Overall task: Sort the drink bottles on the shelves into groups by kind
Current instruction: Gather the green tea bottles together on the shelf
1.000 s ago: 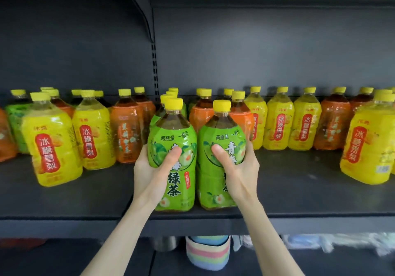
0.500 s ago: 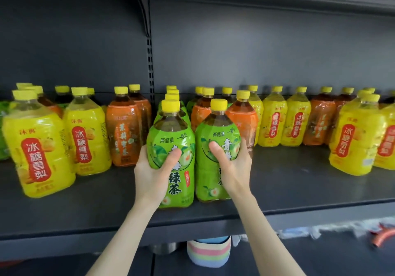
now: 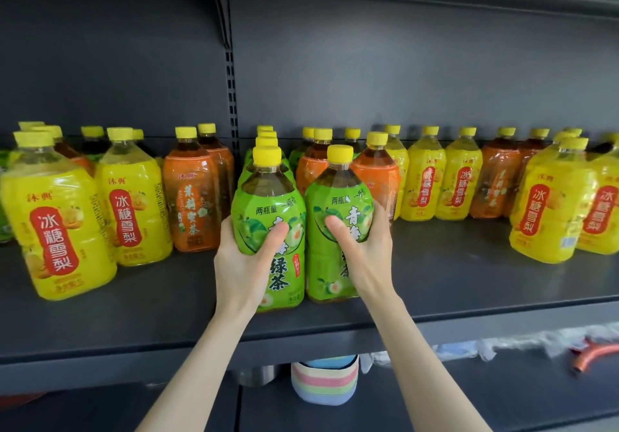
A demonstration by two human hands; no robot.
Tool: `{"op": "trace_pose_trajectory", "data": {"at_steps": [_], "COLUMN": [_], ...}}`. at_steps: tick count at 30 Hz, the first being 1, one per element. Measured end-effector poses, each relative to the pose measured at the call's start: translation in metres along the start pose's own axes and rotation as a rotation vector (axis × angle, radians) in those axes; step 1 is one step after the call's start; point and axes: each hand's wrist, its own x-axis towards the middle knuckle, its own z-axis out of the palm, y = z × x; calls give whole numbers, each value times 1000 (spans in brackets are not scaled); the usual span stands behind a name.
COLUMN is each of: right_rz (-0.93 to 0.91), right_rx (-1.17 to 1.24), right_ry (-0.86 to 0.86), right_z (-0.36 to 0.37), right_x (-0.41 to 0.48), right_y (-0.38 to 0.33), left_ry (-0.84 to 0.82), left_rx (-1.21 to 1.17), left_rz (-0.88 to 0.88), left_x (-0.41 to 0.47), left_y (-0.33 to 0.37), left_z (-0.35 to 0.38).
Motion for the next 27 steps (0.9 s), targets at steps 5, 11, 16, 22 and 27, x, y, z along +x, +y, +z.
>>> {"op": "trace_pose_trajectory", "data": {"at_steps": [5,11,16,22,27], "right_rz": [-79,-105,-6,51,40], "right_rx": [0,114,100,203,310], "right_ry": [36,82,-48,-288,-379], "right_z": [-18,-36,-48,-65,-95], "right_x": [11,46,79,98,98], "right_y": [1,8,24,38,49], "left_ry": [79,171,338,617,630], "left_rx": [131,214,218,372,320], "left_rz": [21,73,60,180,305], "left_x": [-2,-3,-15,-61,-93], "left_y": [2,-4,-1,1,-1], "left_z": [4,11,21,71,121]}}
